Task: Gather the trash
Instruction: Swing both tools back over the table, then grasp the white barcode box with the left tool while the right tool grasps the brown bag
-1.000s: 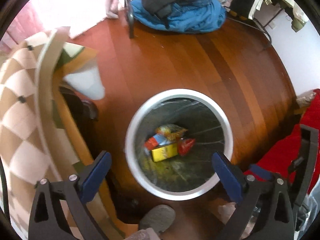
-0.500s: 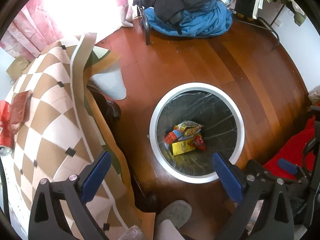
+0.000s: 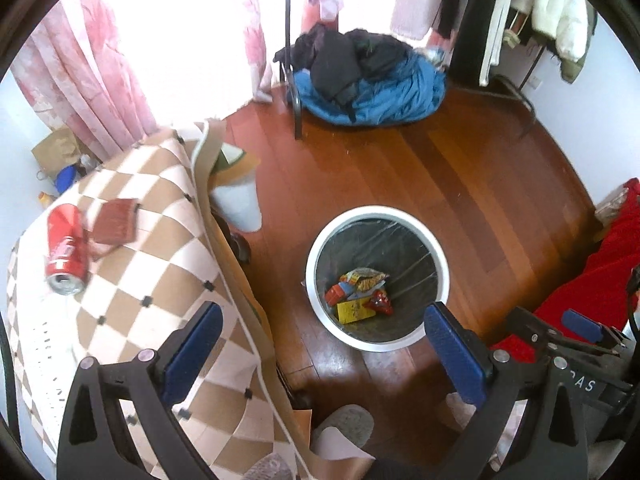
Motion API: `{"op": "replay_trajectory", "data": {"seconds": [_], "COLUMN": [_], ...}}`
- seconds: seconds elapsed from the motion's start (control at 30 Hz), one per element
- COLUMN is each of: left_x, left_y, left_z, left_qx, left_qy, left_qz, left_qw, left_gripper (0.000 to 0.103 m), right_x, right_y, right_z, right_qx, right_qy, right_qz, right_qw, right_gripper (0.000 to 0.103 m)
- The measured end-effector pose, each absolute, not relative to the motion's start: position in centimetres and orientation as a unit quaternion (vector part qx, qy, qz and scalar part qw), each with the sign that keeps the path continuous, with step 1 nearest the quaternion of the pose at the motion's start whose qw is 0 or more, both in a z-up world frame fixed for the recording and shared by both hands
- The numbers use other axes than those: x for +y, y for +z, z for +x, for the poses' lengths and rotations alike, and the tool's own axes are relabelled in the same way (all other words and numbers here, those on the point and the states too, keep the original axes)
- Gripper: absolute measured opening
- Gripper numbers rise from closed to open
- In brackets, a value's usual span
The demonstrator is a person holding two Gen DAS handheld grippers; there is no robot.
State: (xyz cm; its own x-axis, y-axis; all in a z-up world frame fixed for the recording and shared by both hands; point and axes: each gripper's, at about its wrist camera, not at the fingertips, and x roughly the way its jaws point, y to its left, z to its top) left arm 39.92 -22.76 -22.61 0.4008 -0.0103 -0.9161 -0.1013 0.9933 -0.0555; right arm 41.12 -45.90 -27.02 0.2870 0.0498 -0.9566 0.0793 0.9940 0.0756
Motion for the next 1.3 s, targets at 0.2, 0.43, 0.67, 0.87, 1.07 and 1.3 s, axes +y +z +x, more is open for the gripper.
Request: {"op": "replay_trajectory", "data": {"seconds": [0.2,0.43,0.67,0.87,1.07,1.3], "left_x": [-21.8,-18.1,-9.9,0.6,8.5,13.1], "left_y": [-17.9,-13.5,-14.6,-19.7,-23.2,-27.4], "left_z": [37.0,33.6,29.5,27.4,28.7,33.4], "left_qx": [0.509,0.473,0.464,0.504,0.527,0.584], "left_qy": [0.031,0.074,0.129,0.224,0.253,0.192], "left_qz": [-0.061,-0.082,-0.123,-0.129,-0.081,0.033], "left_qw": [0.858,0.874,0.867,0.824,0.807,0.788], "left_gripper": [0.103,0.103,0.103,0.103,0.103,0.102], "right_x": [-45.5,-43.4,-35.4,-25.0,-13.6,-5.4], "right_y": [-21.7,-16.4,-15.2,-19.0,-24.1,-30.1], "right_z": [38.3,35.2,33.6,34.3,39.0,46.2], "right_qx": [0.562,0.529,0.539,0.575,0.617,0.658], "right_qy": [0.000,0.035,0.112,0.166,0.202,0.168], "right_qz": [0.077,0.115,0.107,0.081,0.078,0.051], "right_qw": [0.823,0.840,0.828,0.797,0.757,0.733], "right_gripper": [0.103,0.103,0.103,0.103,0.103,0.102]}}
